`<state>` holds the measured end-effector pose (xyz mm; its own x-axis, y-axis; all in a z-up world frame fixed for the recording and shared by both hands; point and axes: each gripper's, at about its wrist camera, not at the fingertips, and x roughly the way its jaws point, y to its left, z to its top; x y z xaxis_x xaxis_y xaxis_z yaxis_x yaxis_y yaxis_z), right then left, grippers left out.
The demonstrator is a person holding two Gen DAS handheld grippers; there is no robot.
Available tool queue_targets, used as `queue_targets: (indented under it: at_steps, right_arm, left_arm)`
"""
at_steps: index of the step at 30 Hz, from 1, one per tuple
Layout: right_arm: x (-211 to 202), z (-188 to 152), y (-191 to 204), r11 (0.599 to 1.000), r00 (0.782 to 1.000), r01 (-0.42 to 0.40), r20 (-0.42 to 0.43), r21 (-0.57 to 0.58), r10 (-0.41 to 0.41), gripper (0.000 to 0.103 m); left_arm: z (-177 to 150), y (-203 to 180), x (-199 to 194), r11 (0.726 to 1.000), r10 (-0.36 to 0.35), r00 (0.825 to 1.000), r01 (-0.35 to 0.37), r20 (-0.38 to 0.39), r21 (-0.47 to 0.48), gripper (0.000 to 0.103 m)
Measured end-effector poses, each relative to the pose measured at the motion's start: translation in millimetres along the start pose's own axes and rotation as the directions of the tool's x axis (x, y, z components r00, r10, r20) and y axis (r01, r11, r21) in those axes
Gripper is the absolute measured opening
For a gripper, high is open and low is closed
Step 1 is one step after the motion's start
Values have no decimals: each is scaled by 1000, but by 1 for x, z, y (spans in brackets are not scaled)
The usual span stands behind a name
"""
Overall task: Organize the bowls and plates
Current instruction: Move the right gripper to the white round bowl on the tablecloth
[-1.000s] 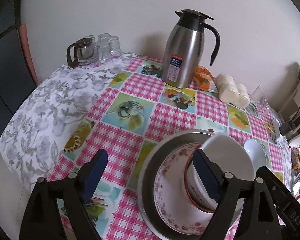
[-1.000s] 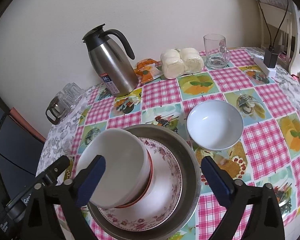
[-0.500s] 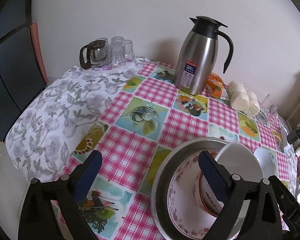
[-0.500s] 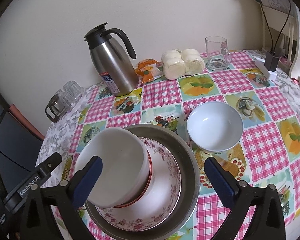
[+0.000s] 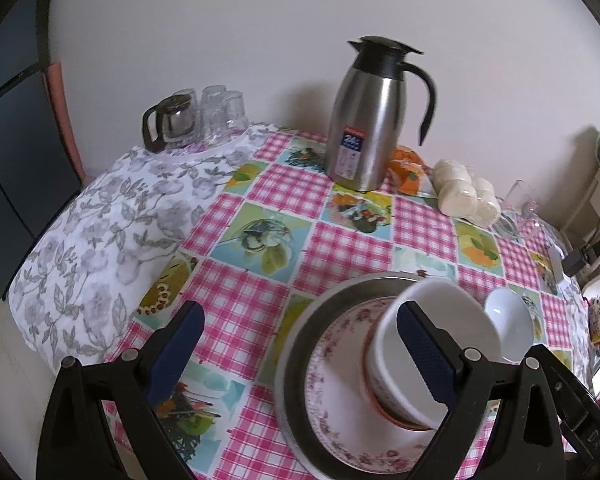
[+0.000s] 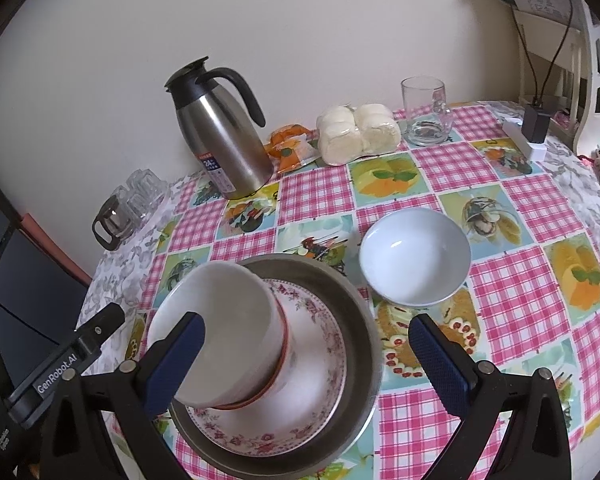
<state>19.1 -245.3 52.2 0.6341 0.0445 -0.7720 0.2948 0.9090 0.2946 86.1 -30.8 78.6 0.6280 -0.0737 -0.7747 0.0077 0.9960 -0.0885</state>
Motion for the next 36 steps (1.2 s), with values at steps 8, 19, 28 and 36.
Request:
queue_targets:
  at_steps: [8, 19, 28, 36]
  right_arm:
    - [-15, 3, -33, 998, 1000, 18, 21, 52, -20, 103]
    - [-33, 7, -94, 986, 996, 72, 45, 152, -80, 103]
    - [-33, 11, -137, 966, 991, 114, 43, 234, -128, 103]
    - [-22, 9, -169, 943, 988, 135, 26, 303, -150, 103]
  left_arm:
    - [-4, -31, -17, 998, -48, 998, 46, 40, 49, 97]
    - [-15, -107, -31, 967, -157, 985, 139, 68, 214, 97]
    - [-17, -161, -12, 923, -221, 975, 220, -33, 316, 97]
    - [-7, -213, 3, 874, -252, 958, 286, -137, 392, 97]
